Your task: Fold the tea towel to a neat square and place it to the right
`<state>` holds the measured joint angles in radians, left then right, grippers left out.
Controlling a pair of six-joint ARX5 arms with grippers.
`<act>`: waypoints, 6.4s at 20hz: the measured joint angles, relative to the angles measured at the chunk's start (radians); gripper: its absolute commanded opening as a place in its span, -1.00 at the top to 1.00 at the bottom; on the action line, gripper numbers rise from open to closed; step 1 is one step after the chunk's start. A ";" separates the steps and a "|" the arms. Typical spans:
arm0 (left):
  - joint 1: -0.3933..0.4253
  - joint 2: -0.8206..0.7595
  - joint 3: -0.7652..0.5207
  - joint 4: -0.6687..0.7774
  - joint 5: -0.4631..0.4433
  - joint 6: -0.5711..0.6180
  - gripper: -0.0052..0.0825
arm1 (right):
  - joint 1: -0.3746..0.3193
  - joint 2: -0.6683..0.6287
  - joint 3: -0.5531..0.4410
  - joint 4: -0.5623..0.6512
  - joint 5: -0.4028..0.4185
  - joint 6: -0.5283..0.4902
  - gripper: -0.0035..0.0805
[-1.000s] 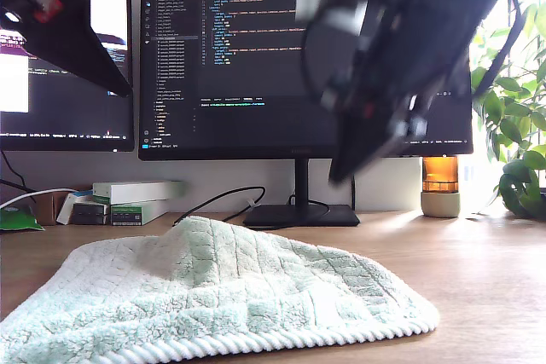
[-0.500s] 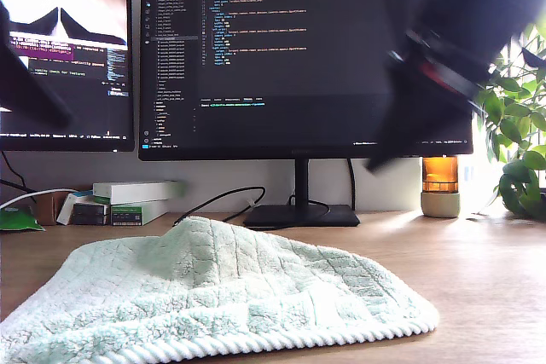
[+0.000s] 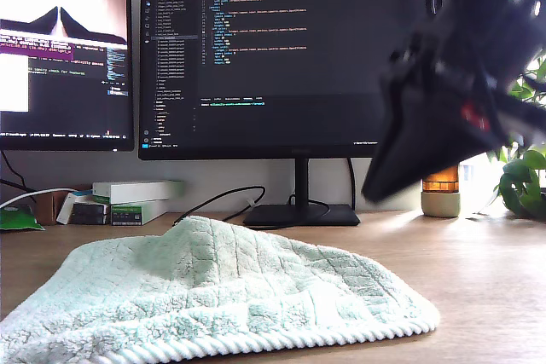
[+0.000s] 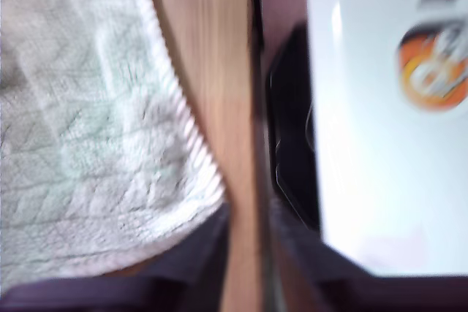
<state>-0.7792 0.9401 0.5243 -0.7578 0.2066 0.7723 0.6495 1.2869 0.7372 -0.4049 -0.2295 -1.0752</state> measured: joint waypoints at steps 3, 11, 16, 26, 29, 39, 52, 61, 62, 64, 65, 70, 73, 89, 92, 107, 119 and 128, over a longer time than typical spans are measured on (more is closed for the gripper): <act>0.001 0.059 0.000 0.067 -0.016 0.065 0.01 | 0.000 0.000 0.000 0.017 0.000 0.001 0.72; 0.001 0.267 0.002 0.177 -0.048 0.121 0.02 | 0.000 0.000 0.000 0.016 -0.023 0.002 0.69; 0.001 0.317 0.027 0.214 -0.056 0.121 0.95 | 0.000 0.000 0.000 0.000 -0.054 0.004 0.64; 0.000 0.321 0.043 0.181 -0.104 0.122 0.93 | 0.032 0.000 0.000 -0.051 -0.113 0.027 0.36; 0.000 0.333 0.085 0.111 -0.112 0.122 0.93 | 0.033 0.000 0.000 -0.069 -0.113 0.027 0.36; 0.001 0.327 0.220 0.075 -0.112 0.110 0.93 | 0.046 0.110 0.000 -0.106 -0.123 0.093 0.33; 0.032 0.226 0.253 0.106 -0.112 0.094 0.93 | 0.051 0.236 0.000 -0.048 -0.076 0.110 0.27; 0.058 0.129 0.253 0.190 -0.093 0.071 0.93 | 0.066 0.237 0.000 -0.021 -0.053 0.182 0.23; 0.061 0.129 0.253 0.190 -0.092 0.071 0.93 | 0.067 0.237 0.000 -0.018 -0.047 0.185 0.23; 0.062 0.129 0.253 0.196 -0.092 0.069 0.93 | 0.073 0.237 0.000 -0.006 -0.016 0.186 0.23; 0.062 0.129 0.253 0.198 -0.091 0.068 0.93 | 0.074 0.236 0.000 -0.003 0.000 0.188 0.26; 0.069 0.129 0.253 0.198 -0.088 0.048 0.93 | 0.079 0.235 0.007 0.008 0.071 0.188 0.47; 0.091 0.129 0.253 0.198 -0.085 0.047 0.93 | 0.080 0.233 0.008 0.007 0.110 0.188 0.82; 0.352 0.165 0.253 0.566 -0.079 0.175 0.93 | 0.032 0.243 0.344 0.151 0.499 0.048 0.95; 0.402 0.193 0.253 0.710 -0.054 0.196 0.93 | -0.022 0.243 0.464 0.160 0.501 0.030 0.95; 0.455 0.383 0.605 0.668 0.013 0.201 0.93 | -0.060 0.332 0.565 0.330 0.595 -0.060 0.95; 0.461 0.391 0.607 0.488 0.055 0.225 0.93 | -0.069 0.330 0.648 0.026 0.497 -0.020 0.95; 0.433 0.391 0.607 0.239 0.151 0.183 0.93 | -0.045 0.330 0.648 -0.356 0.425 0.140 0.95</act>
<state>-0.3458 1.3308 1.1316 -0.5190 0.3580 0.9554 0.6048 1.6169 1.3853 -0.7612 0.1951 -0.9348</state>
